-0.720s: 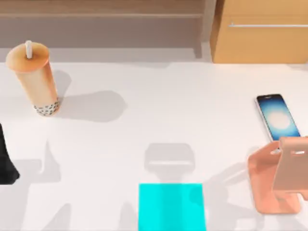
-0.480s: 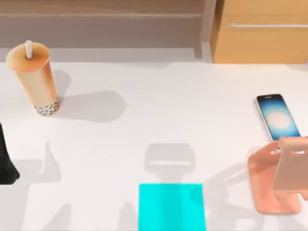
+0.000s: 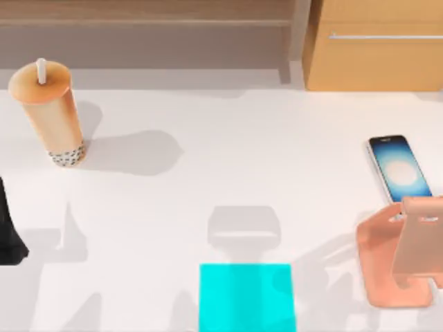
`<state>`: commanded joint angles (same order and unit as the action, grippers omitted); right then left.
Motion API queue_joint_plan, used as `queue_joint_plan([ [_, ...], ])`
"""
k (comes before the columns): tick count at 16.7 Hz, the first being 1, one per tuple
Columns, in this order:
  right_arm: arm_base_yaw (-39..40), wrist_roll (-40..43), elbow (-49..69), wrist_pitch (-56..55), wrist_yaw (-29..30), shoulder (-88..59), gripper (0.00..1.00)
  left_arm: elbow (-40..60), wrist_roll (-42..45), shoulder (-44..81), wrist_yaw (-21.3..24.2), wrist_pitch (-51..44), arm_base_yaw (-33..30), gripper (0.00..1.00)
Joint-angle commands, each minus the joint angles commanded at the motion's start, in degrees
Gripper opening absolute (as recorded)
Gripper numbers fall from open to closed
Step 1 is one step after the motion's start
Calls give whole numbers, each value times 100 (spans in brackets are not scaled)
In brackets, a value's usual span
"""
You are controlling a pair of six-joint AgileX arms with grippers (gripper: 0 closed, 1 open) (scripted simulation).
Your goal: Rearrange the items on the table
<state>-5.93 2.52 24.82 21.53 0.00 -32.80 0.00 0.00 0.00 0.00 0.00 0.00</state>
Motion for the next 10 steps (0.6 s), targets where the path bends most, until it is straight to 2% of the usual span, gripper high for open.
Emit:
queue_joint_plan([
  [5,-441,184,1897,1654,-16,-2896,100,0,0,0,0,0,0,100],
  [10,-828,341,3511,3062,-19,-5151,100,0,0,0,0,0,0,100],
])
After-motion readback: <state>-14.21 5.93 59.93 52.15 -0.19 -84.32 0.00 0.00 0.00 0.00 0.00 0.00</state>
